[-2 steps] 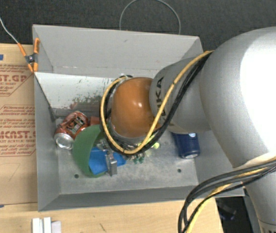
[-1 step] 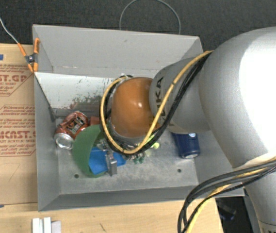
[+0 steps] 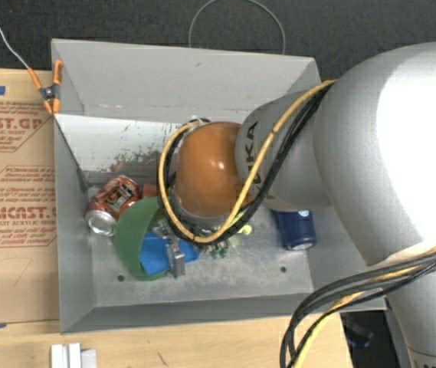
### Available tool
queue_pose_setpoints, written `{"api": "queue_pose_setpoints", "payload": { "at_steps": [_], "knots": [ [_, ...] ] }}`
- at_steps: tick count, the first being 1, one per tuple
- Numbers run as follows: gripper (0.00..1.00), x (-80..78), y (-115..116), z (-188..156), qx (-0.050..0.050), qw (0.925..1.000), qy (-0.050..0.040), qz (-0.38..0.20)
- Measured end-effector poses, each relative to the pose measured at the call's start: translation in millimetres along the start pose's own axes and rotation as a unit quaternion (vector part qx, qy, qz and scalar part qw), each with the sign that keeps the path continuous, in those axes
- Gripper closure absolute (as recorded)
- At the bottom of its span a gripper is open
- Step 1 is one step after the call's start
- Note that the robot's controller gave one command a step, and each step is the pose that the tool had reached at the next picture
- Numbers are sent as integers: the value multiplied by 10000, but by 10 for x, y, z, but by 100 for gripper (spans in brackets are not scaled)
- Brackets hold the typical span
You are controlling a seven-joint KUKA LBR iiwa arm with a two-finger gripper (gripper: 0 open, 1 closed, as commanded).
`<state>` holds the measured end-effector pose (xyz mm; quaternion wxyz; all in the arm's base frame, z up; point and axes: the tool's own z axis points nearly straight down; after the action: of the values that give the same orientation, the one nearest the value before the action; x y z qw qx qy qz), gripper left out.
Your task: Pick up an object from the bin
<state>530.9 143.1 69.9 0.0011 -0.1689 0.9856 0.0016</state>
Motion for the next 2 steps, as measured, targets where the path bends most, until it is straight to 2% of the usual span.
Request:
{"api": "queue_pose_setpoints", "payload": {
  "at_steps": [2],
  "knots": [
    [100,0,1,0,-1,10000,0,-1]
  ]
}}
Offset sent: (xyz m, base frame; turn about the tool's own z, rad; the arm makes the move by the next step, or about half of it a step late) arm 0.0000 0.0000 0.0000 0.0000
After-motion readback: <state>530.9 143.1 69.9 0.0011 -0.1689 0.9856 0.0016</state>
